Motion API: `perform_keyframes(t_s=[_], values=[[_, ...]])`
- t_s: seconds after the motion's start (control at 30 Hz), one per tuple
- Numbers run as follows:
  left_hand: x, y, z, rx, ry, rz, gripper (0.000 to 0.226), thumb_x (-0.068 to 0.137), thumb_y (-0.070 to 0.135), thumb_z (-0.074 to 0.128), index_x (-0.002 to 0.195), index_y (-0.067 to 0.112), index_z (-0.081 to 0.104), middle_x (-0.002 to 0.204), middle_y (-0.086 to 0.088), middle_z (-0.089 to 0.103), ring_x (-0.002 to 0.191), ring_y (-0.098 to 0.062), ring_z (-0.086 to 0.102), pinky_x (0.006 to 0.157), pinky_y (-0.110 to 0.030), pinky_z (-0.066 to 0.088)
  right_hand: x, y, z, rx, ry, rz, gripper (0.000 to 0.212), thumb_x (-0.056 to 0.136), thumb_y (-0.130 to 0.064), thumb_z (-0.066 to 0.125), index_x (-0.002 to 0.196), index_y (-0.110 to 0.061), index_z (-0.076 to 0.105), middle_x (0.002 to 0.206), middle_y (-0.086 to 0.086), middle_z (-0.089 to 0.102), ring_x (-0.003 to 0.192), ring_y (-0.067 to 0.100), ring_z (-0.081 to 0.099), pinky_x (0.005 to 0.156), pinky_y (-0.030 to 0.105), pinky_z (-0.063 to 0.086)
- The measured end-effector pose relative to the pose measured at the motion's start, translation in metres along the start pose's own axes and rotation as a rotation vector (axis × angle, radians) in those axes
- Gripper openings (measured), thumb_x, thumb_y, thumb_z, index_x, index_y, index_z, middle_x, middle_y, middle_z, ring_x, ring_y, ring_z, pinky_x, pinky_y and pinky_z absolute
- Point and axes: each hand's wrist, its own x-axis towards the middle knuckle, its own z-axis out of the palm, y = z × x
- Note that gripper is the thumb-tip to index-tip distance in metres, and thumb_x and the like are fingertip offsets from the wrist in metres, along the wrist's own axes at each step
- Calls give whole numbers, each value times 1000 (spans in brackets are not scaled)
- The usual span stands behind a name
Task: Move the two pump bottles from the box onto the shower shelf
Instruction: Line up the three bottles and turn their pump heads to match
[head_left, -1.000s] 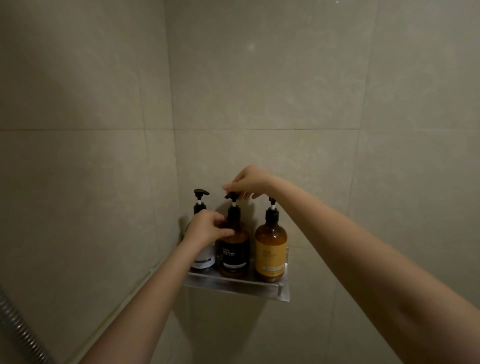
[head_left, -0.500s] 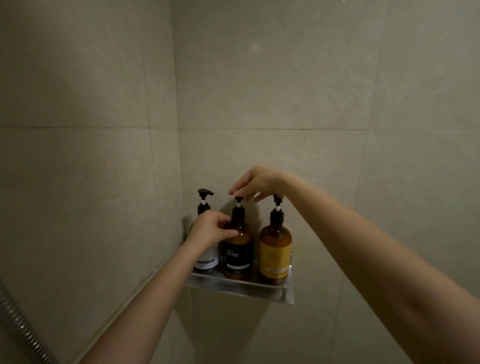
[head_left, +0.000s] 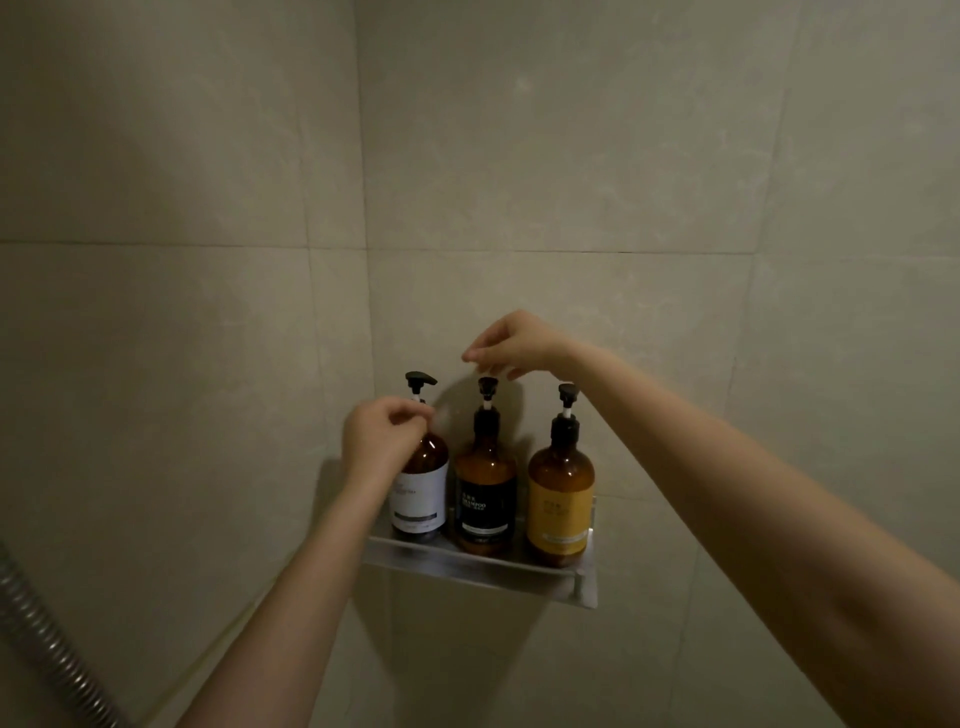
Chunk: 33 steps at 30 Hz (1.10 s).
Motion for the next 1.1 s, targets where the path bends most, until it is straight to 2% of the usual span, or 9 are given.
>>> perform_keyframes(t_s=[0.1, 0.23, 0.33, 0.4, 0.57, 0.7, 0.83, 0.97, 1.1], values=[[6, -7, -19, -2, 138, -55, 22, 77, 17, 57, 70, 35, 68, 86, 4, 73, 86, -19, 68, 77, -37, 56, 6, -13, 9, 12, 0, -67, 26, 90, -23, 58, 113, -14, 66, 103, 3, 68, 95, 17, 64, 77, 26, 54], [23, -20, -22, 58, -52, -142, 36, 81, 15, 61, 116, 16, 64, 118, -9, 66, 106, -29, 62, 87, -39, 49, 19, -28, 26, -48, -106, -101, 29, 93, -19, 54, 121, -19, 62, 103, -3, 61, 93, 15, 61, 71, 22, 52], [28, -25, -20, 88, -228, -171, 56, 77, 17, 72, 129, 9, 53, 130, -10, 57, 119, -25, 54, 87, -30, 44, 33, -34, 37, -110, -155, -81, 27, 91, -18, 57, 116, -18, 65, 98, -2, 63, 85, 13, 62, 65, 19, 51], [31, -29, -19, 86, -304, -168, 60, 75, 13, 74, 130, 4, 52, 131, -13, 57, 121, -26, 53, 89, -27, 42, 41, -35, 40, -126, -156, -57, 23, 88, -17, 61, 109, -17, 70, 88, -4, 64, 74, 9, 62, 57, 16, 49], [33, -34, -17, 137, -367, -111, 43, 74, 6, 73, 115, 2, 62, 115, -14, 66, 109, -25, 61, 92, -32, 46, 51, -35, 39, -145, -144, -19, 19, 84, -22, 67, 100, -15, 73, 72, -7, 65, 62, 4, 59, 43, 10, 44], [34, -32, -16, 112, -365, -122, 42, 74, 2, 73, 114, -2, 62, 112, -14, 65, 100, -18, 59, 83, -25, 43, 54, -29, 39, -145, -154, -42, 17, 84, -27, 68, 97, -17, 73, 70, -6, 65, 61, 5, 57, 49, 15, 45], [35, -33, -15, 88, -363, -146, 47, 74, -1, 71, 119, -5, 58, 120, -19, 62, 107, -21, 58, 85, -25, 42, 55, -26, 39, -152, -151, -15, 17, 79, -39, 70, 85, -23, 70, 71, -8, 64, 65, 8, 57, 56, 21, 45], [35, -37, -15, 81, -346, -151, 53, 73, 4, 74, 123, -1, 56, 121, -12, 62, 103, -15, 56, 86, -24, 42, 56, -32, 43, -231, -138, 15, 38, 81, -41, 67, 102, -10, 69, 77, -6, 65, 69, 9, 57, 67, 27, 45], [34, -39, -15, 80, -340, -143, 46, 74, 6, 74, 117, 2, 61, 111, -5, 64, 102, -16, 60, 85, -26, 45, 51, -39, 47, -281, -163, 99, 49, 87, -42, 60, 115, -2, 61, 98, 6, 66, 86, 20, 64, 60, 24, 43]])
